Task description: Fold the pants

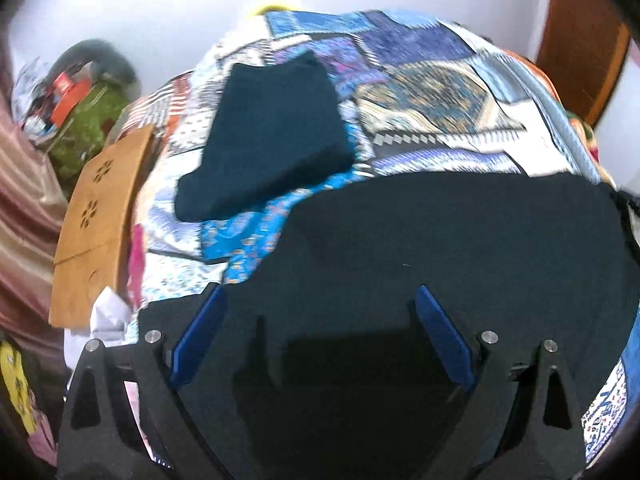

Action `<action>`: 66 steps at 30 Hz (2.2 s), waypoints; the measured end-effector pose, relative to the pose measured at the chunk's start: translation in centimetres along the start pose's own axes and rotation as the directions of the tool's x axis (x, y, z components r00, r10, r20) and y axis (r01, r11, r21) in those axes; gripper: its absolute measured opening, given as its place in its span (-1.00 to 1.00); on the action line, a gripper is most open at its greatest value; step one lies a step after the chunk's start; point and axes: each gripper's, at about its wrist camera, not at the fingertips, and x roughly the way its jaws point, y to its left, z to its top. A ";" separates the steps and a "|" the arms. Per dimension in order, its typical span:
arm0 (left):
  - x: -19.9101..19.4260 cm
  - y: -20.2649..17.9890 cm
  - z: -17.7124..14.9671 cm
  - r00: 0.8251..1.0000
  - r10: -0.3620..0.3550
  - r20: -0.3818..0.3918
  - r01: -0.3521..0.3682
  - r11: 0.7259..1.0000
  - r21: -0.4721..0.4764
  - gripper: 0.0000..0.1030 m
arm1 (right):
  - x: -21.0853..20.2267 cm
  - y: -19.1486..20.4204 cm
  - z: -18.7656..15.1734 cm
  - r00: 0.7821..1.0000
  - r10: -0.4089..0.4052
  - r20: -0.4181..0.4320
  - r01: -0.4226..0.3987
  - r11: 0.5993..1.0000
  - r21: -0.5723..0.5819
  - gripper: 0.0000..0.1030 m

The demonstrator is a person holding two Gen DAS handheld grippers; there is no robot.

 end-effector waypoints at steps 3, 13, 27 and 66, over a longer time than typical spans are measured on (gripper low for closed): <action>1.1 -2.3 0.0 0.999 -0.021 -0.024 0.023 0.998 0.061 0.86 | -2.3 0.1 -0.2 0.998 0.063 0.027 -0.064 0.998 0.014 -0.17; 1.2 -6.5 0.9 0.997 0.055 0.061 -0.064 0.986 0.157 0.87 | -2.8 3.8 -7.3 0.991 0.122 -0.062 -0.125 0.991 -0.046 0.16; -2.2 -7.8 -1.9 0.998 -0.053 0.036 0.045 0.976 0.212 0.87 | -8.7 0.8 -11.1 0.987 0.159 -0.033 -0.151 0.975 0.165 0.18; -7.0 -13.7 6.4 0.937 -0.330 0.117 0.308 0.935 0.174 0.89 | -13.2 2.0 -3.0 0.913 0.232 0.336 -0.318 0.920 0.227 -0.83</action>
